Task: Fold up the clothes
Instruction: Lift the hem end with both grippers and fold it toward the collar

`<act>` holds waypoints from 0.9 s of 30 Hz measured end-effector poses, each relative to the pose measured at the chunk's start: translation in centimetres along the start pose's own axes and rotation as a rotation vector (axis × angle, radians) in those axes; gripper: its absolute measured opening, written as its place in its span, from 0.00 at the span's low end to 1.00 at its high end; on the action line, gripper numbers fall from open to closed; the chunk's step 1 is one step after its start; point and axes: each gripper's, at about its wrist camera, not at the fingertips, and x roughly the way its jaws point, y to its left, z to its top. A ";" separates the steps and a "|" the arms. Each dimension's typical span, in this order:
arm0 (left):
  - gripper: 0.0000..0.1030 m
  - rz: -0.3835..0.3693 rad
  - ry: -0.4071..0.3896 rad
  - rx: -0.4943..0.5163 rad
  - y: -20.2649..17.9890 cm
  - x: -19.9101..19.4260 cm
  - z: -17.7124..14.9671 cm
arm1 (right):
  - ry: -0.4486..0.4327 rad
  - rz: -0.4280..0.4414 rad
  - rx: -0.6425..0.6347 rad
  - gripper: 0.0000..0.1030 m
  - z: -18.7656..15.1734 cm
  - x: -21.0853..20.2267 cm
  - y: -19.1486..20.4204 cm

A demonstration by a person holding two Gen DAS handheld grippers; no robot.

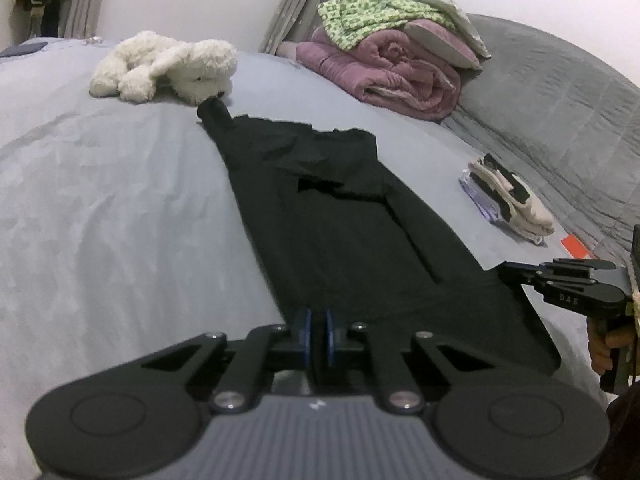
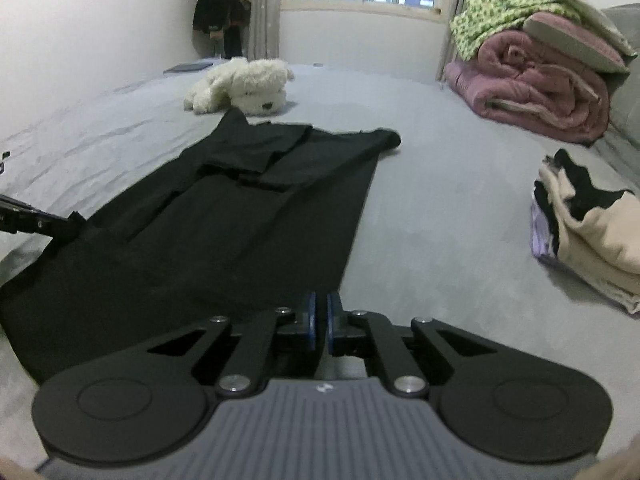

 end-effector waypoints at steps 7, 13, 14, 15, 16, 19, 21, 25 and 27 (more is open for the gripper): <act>0.06 0.014 -0.016 -0.013 0.3 0.4 0.2 | -0.026 -0.018 -0.014 0.04 0.4 0.8 0.1; 0.09 0.063 -0.002 -0.033 0.4 1.4 0.2 | 0.041 -0.035 -0.016 0.16 0.2 2.4 0.5; 0.09 0.074 -0.031 -0.035 0.3 0.9 0.4 | 0.028 -0.043 -0.015 0.17 0.3 2.1 0.5; 0.09 0.080 -0.058 -0.036 0.2 0.5 0.6 | 0.014 -0.048 -0.014 0.18 0.5 1.7 0.5; 0.09 0.059 -0.075 -0.030 -0.1 0.2 0.7 | -0.002 -0.039 -0.010 0.19 0.6 1.4 0.6; 0.09 -0.035 -0.062 0.012 -1.3 0.4 0.2 | -0.032 0.021 -0.039 0.27 0.5 0.8 1.3; 0.09 -0.080 -0.014 0.047 -2.0 1.1 -0.6 | -0.005 0.070 -0.069 0.27 0.1 1.0 1.9; 0.09 -0.083 0.037 0.097 -1.5 1.1 -2.7 | 0.044 0.070 -0.106 0.24 -1.4 0.8 1.2; 0.09 -0.075 0.031 0.042 -0.4 -0.1 -2.9 | 0.058 0.056 -0.072 0.26 -1.8 0.1 0.0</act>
